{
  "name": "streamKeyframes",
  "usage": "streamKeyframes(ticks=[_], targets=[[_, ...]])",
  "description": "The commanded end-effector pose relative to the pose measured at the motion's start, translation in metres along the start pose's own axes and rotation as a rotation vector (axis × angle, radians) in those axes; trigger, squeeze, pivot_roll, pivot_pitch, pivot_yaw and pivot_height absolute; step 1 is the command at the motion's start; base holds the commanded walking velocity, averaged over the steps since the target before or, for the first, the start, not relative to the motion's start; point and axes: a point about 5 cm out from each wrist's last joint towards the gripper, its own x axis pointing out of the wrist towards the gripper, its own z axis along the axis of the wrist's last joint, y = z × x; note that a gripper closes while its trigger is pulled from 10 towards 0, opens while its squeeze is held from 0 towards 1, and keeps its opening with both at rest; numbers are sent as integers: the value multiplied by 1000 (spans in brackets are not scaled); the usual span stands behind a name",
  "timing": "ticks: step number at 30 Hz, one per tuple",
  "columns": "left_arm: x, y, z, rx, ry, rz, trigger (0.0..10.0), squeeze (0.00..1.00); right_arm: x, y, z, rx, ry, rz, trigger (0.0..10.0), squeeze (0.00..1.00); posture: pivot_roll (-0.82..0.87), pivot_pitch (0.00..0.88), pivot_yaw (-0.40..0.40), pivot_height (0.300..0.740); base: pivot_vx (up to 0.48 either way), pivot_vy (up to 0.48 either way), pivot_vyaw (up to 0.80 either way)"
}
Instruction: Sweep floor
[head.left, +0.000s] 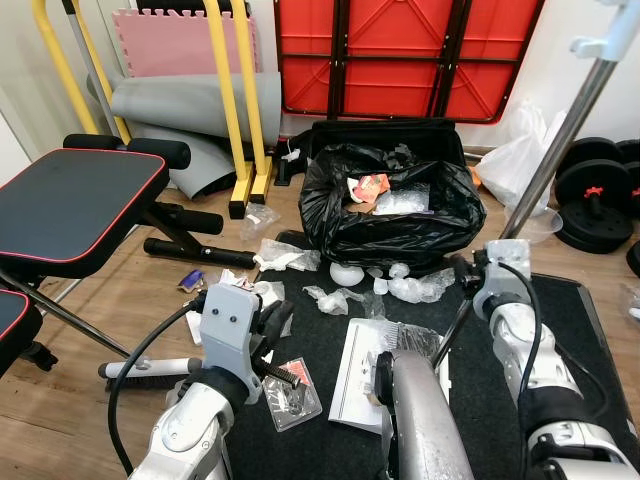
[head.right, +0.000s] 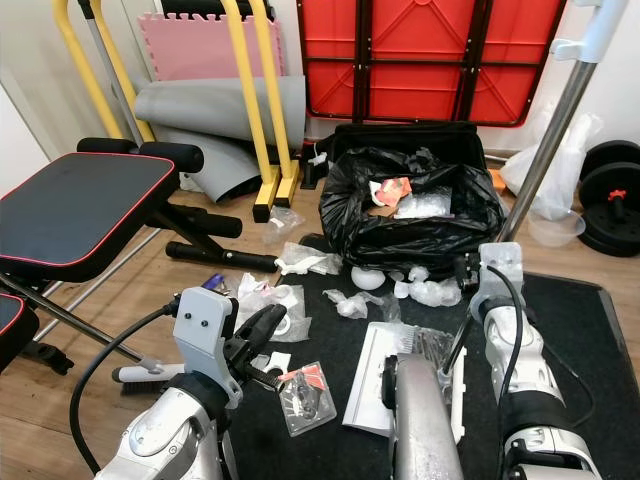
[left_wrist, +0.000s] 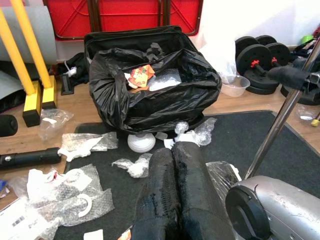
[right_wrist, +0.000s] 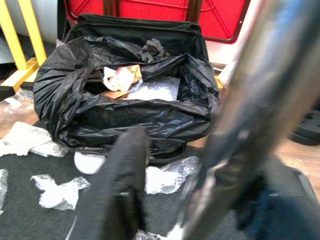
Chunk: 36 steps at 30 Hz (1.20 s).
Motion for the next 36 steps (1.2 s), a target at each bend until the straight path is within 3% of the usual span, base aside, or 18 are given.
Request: streamKeyframes(ticks=[1,10,15,18,22,23,30,36], targets=[[-1,-2,-2,-11,13,-40,10000,0,1,1,2,16,-12,5,0,0,-73,57,-44,390,0,0,0],[0,-3,-2,-18,13,-41,10000,0,2,0,3,37,-30,-2,0,0,-75,56,-44,390,0,0,0],[0,-2,-2,-20,13,-42,10000,0,4,-4,3,256,-3,-30,0,0,-77,51,-42,390,0,0,0],[1,-2,-3,-19,14,-43,10000,0,6,-7,7,339,-8,-30,0,0,-76,48,-41,390,0,0,0],[1,-1,-3,-19,14,-43,10000,0,6,-12,11,371,-11,-28,0,0,-78,45,-43,390,0,0,0],[1,-1,-3,-19,14,-42,10000,0,7,-13,13,382,-9,-20,10000,0,-81,42,-43,390,0,0,0],[2,-1,-4,-20,15,-43,10000,0,8,-14,25,452,-51,9,10000,0,-84,34,-40,390,0,0,0],[3,0,-6,-18,18,-46,10000,0,9,-26,51,518,-170,16,10000,0,-89,17,-39,400,0,0,0]])
